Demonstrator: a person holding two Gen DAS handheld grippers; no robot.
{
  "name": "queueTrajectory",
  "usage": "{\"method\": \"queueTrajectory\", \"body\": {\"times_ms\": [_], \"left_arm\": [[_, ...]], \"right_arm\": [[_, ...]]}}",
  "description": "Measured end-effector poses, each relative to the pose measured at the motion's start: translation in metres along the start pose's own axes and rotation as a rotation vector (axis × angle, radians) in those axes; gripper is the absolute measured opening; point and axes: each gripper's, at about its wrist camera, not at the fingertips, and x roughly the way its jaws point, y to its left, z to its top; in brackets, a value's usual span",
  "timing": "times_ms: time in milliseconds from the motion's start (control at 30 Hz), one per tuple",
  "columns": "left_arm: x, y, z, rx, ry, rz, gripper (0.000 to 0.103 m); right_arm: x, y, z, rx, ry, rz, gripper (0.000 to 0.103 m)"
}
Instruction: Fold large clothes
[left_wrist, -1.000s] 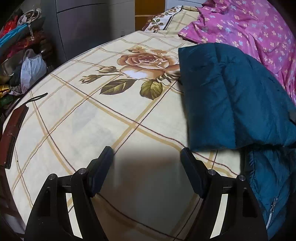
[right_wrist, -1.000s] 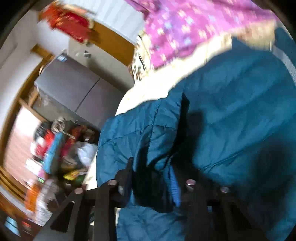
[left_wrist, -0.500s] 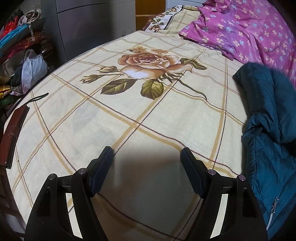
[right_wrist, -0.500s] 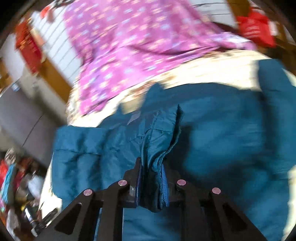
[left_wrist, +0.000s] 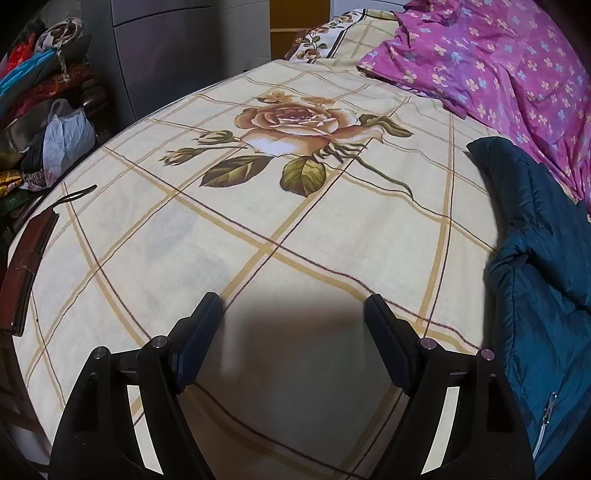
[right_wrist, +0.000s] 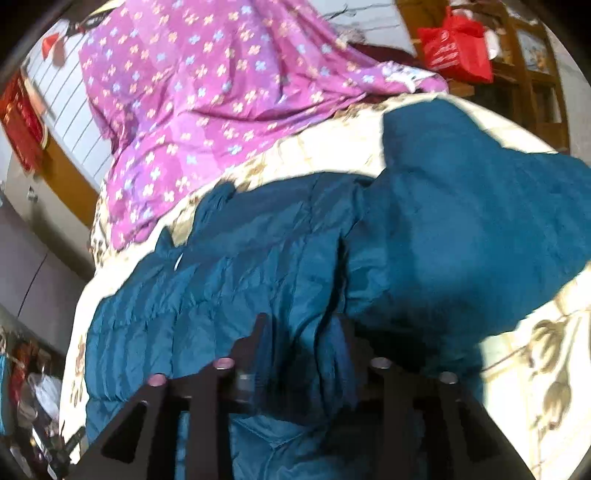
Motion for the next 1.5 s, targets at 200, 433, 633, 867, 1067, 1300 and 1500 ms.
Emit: {"method": "queueTrajectory", "body": {"times_ms": [200,433,633,867,1067,1300,1500], "left_arm": [[-0.023,-0.033,0.034,0.034,-0.062,-0.029,0.080],[-0.032,-0.172,0.071,0.249,-0.134,-0.247,0.080],[0.033,-0.221,0.054,0.293,0.033,-0.259,0.082],[0.027,-0.202,0.045,0.224,0.038,-0.324,0.083],[0.018,-0.193,0.036,0.189,0.011,-0.319,0.083],[0.008,-0.190,0.037,0.209,0.025,-0.302,0.085],[-0.040,-0.158,0.010,0.228,-0.003,-0.366,0.085]], "right_arm": [[-0.043,0.008,0.005,-0.002,-0.140,-0.010,0.051],[0.005,0.090,-0.024,-0.250,-0.010,0.077,0.051],[0.054,0.053,-0.037,-0.224,0.097,-0.016,0.051],[0.058,0.037,-0.033,-0.191,0.089,0.014,0.051],[0.032,0.059,-0.021,-0.158,-0.012,0.035,0.063],[0.047,0.081,-0.031,-0.234,0.087,-0.140,0.089],[-0.019,0.106,-0.070,-0.272,0.031,-0.105,0.089]]}}
